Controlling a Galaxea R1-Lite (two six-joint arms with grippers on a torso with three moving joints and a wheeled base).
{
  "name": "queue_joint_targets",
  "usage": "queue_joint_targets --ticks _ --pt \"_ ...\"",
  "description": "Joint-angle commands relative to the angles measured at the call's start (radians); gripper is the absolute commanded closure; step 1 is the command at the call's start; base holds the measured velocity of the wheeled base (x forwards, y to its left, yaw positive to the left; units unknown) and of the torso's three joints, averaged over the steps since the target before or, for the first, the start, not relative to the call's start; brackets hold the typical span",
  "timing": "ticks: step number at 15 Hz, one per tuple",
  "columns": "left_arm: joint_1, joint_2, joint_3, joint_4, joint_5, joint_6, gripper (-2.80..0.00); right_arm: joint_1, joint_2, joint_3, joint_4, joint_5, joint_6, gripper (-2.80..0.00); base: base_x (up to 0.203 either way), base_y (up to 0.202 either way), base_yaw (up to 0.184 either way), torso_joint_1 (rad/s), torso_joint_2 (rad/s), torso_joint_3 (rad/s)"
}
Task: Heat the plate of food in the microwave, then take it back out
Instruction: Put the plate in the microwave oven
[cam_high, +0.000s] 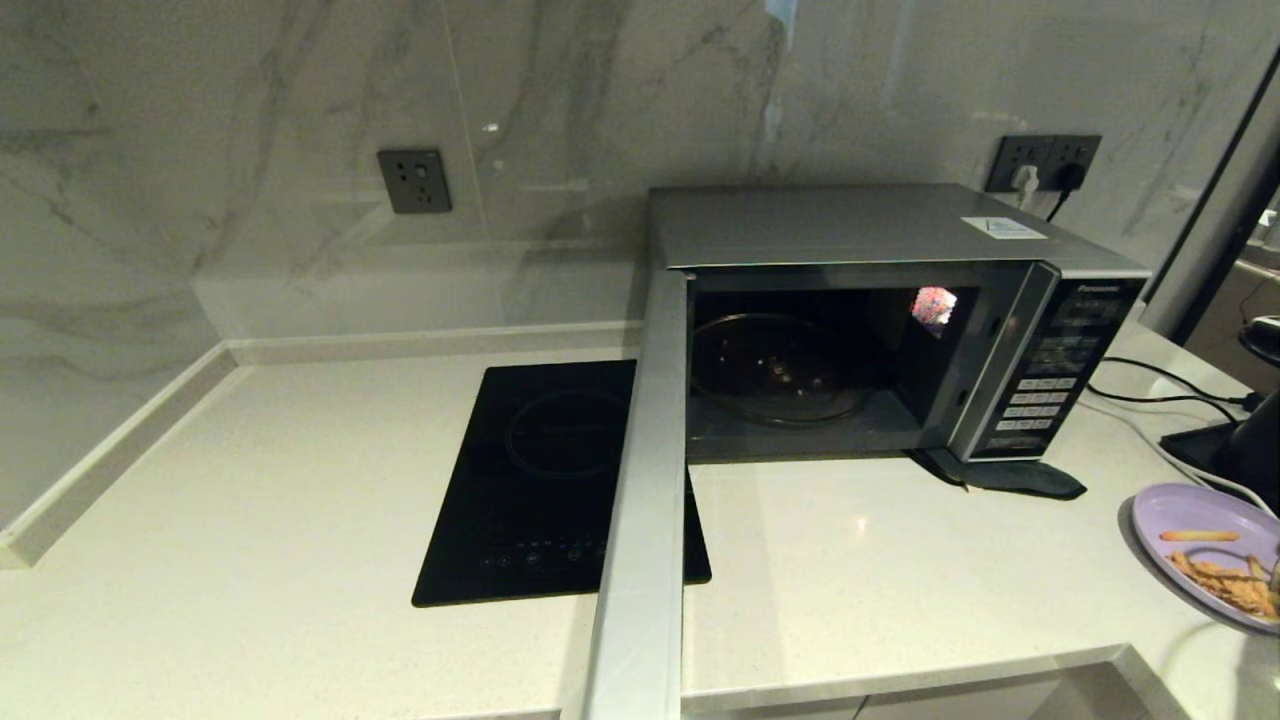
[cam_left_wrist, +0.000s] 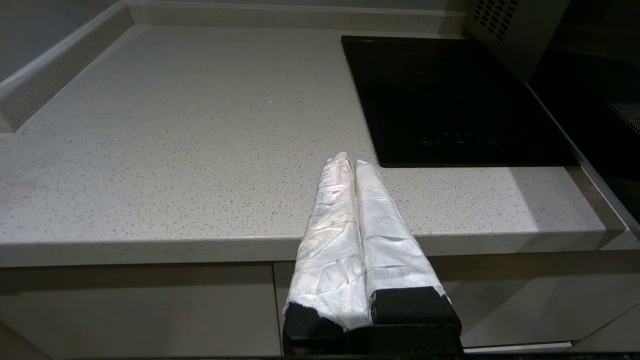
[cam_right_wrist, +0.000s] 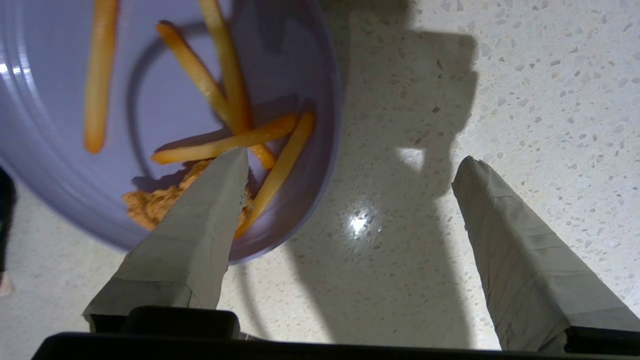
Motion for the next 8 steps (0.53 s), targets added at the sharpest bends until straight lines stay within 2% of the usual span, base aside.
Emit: queue_joint_targets --ticks 1,8 --pt "0.0 0.002 0.0 0.0 0.0 -0.001 0.0 0.001 0.039 -0.005 0.004 -0.007 0.003 -2.8 0.0 0.0 0.0 0.0 0.0 0.0" --pt "0.0 0.002 0.0 0.0 0.0 -0.001 0.0 0.005 0.11 -0.052 0.003 -0.052 0.039 -2.8 0.0 0.0 0.0 0.0 0.0 0.0"
